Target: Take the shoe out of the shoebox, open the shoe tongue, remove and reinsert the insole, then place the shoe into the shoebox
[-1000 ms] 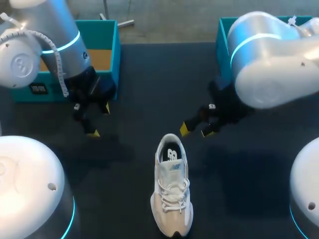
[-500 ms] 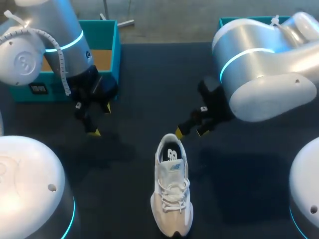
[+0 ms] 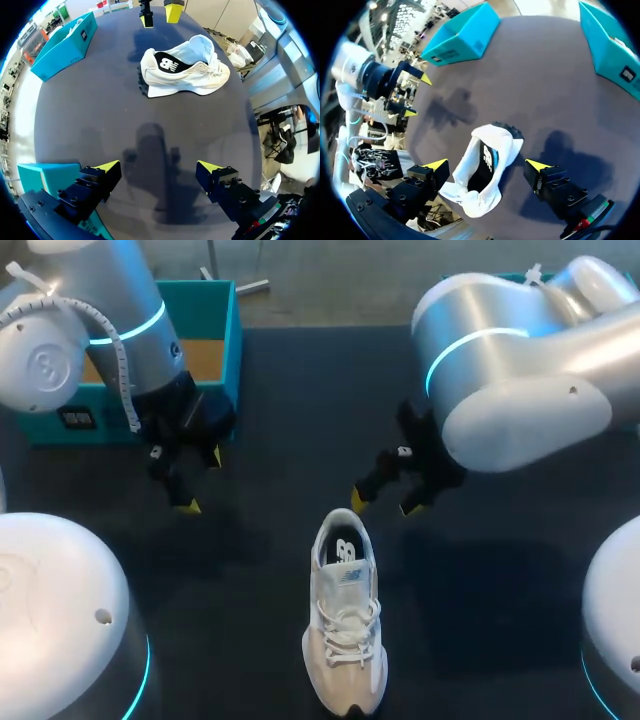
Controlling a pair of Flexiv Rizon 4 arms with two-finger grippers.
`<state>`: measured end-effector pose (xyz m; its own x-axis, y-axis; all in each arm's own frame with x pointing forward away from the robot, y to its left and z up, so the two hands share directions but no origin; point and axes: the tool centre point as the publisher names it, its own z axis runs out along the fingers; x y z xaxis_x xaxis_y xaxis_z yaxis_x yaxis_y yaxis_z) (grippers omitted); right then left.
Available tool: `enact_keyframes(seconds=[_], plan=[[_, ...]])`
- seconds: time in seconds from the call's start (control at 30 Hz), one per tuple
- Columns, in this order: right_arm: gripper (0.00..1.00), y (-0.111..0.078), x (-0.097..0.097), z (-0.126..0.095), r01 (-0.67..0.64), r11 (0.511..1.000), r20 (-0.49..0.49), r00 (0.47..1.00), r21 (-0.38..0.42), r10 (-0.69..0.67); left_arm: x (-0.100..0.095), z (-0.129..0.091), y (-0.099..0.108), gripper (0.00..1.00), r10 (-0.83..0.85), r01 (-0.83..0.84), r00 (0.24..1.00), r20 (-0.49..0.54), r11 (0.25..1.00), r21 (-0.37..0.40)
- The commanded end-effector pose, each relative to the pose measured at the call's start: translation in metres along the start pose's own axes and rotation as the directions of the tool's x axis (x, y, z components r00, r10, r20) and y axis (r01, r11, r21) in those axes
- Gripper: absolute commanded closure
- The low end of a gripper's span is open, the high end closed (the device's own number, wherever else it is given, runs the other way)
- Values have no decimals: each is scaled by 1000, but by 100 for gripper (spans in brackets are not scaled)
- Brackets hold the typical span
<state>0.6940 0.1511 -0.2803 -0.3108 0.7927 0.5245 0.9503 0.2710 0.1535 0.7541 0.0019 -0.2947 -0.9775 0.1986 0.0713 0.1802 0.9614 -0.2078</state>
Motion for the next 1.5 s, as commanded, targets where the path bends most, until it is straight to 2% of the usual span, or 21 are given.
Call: enact_keyframes(seconds=[0.03,0.13,0.2,0.3,0.53,0.73,0.97,1.03,1.23,1.5], plan=[[0,0,-13,-2,26,999,-145,989,-23,-29,-1,1,0,0,4,-4,1000,-1,1000,1],[0,1,-15,-1,33,998,-218,975,-50,-44,-2,2,-1,0,6,-6,1000,-1,1000,3],[0,1,-15,-1,23,999,-228,973,-49,-34,-3,2,-1,0,6,-6,1000,-2,1000,5],[0,5,-15,-2,30,995,-295,954,-97,-58,-4,2,0,0,7,-7,1000,-4,1000,7],[0,18,-10,-2,39,989,-298,951,-143,-80,-9,1,2,0,8,-8,1000,-4,1000,10],[0,28,-6,-2,45,970,-275,955,-237,-111,-13,2,5,0,6,-6,1000,-7,1000,14],[0,37,-8,-1,52,925,-316,932,-376,-180,-20,3,9,0,2,-2,1000,-17,1000,19],[0,39,-9,-3,69,903,-351,907,-423,-234,-22,3,10,0,2,-1,1000,-20,1000,20],[0,46,-9,-8,95,841,-307,904,-533,-296,-29,3,11,0,0,0,1000,-26,1000,22],[0,55,-14,-14,113,781,-296,884,-614,-361,-35,-2,6,0,0,0,1000,-23,1000,7]])
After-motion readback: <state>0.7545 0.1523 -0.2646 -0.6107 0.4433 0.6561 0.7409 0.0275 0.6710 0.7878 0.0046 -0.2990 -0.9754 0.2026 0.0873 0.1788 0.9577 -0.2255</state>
